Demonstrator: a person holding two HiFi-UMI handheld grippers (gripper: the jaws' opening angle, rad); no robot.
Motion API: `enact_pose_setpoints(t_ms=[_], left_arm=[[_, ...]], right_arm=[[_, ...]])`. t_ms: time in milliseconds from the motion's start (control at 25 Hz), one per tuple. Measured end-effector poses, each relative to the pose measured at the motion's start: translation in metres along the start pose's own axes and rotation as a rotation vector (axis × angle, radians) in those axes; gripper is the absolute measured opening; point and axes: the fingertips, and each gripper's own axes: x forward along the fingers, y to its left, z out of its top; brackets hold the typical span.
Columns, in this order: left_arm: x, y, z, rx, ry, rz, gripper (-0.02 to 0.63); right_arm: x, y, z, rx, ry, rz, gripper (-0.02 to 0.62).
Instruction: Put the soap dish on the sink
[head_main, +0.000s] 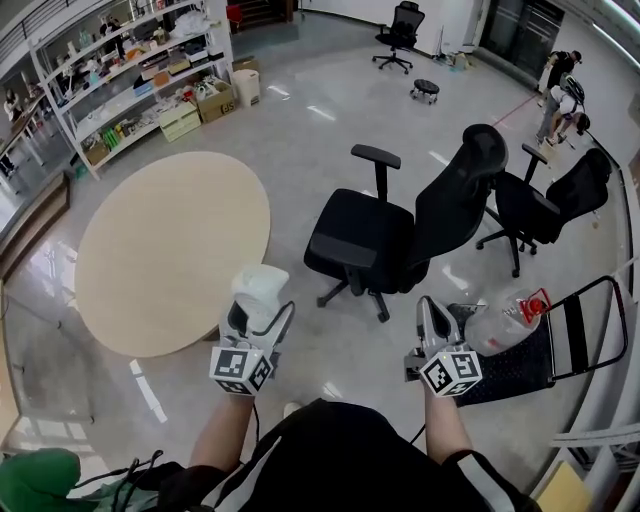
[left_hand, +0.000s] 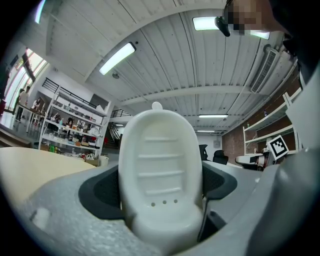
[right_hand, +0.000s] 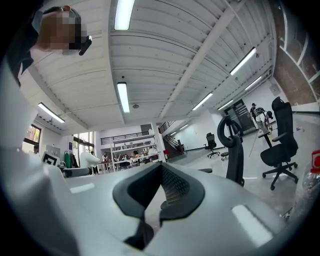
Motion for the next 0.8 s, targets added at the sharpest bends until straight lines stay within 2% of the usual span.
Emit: enact_pose_setpoints(t_ms=[160, 360, 600, 800], left_arm=[[-0.003, -0.005, 0.0, -0.001, 0.001, -0.007, 0.453], [-0.001, -0.019, 0.002, -0.009, 0.003, -0.04, 0.453], [0.014, -0.062, -0.003, -0.023, 0.021, -0.133, 0.453], [0.031, -0.114, -0.01, -0.035, 0.034, -0.247, 0.453]], right_arm=[[-0.008, 0.002, 0.002, -0.011, -0.01, 0.007, 0.003], [-0.026, -0.003, 0.007, -0.057, -0.013, -0.035, 0.005], [-0.073, -0.03, 0.019, -0.057, -0.031, -0.132, 0.005], [-0.131, -0.061, 0.03, -0.05, -0.065, -0.262, 0.005]])
